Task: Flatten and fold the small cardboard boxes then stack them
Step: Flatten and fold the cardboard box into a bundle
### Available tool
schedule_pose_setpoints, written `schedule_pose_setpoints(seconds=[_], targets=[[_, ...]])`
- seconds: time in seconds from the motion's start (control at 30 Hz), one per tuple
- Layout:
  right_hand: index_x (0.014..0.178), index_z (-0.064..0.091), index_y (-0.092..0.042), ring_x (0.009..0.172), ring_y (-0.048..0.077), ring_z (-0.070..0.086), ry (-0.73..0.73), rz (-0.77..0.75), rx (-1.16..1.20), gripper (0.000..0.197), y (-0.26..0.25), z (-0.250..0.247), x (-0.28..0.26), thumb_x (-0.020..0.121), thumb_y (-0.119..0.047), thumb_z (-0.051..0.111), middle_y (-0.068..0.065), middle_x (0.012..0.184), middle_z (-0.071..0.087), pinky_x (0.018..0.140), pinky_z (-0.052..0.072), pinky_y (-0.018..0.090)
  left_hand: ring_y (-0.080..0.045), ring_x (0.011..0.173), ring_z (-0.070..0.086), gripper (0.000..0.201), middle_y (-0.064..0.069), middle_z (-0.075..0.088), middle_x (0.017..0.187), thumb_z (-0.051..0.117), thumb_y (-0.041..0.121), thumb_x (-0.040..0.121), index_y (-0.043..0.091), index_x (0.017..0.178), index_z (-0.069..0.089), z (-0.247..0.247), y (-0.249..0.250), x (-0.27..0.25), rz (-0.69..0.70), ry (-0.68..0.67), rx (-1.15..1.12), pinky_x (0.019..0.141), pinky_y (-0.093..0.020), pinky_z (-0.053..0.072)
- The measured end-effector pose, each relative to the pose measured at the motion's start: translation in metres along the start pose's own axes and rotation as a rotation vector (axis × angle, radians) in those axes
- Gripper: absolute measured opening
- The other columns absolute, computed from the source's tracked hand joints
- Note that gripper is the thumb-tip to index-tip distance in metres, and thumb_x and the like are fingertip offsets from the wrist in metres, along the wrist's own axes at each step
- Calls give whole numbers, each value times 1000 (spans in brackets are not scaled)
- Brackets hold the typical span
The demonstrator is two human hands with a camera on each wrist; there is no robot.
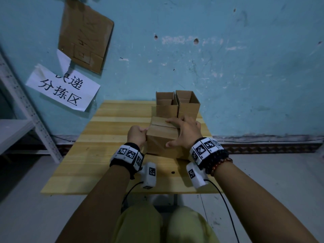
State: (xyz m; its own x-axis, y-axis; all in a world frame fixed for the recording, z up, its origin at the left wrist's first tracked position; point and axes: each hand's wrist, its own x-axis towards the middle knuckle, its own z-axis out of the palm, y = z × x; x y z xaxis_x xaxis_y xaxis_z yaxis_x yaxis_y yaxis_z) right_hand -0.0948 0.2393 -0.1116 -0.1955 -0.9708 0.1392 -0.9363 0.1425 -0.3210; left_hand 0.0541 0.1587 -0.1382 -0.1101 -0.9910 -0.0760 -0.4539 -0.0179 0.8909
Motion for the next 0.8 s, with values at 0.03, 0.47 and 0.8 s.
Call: schedule_pose_setpoints(seconds=[0.03,0.47,0.8], targets=[[133,40,-42,123,23,34,6,0,13,87,0,0,0,57,-50,80,3,123,42,103,22,37,-26,84,61,30,-18,64,82,50,13,95,-6,82,69,0,0,0,13,13,24,80,-33,48],[132,40,-43,123,22,34,8,7,25,85,-2,-1,-1,57,-50,80,3,123,42,104,22,37,-32,97,61,29,-16,63,89,44,-2,90,7,67,59,-2,-1,1,-40,89,-38,90,-41,51],[133,39,-44,123,22,34,15,29,54,85,1,-4,-2,58,-49,80,3,122,42,104,22,37,-33,106,59,24,-22,66,108,45,0,94,-6,96,68,0,-4,0,27,87,-58,93,-35,45]])
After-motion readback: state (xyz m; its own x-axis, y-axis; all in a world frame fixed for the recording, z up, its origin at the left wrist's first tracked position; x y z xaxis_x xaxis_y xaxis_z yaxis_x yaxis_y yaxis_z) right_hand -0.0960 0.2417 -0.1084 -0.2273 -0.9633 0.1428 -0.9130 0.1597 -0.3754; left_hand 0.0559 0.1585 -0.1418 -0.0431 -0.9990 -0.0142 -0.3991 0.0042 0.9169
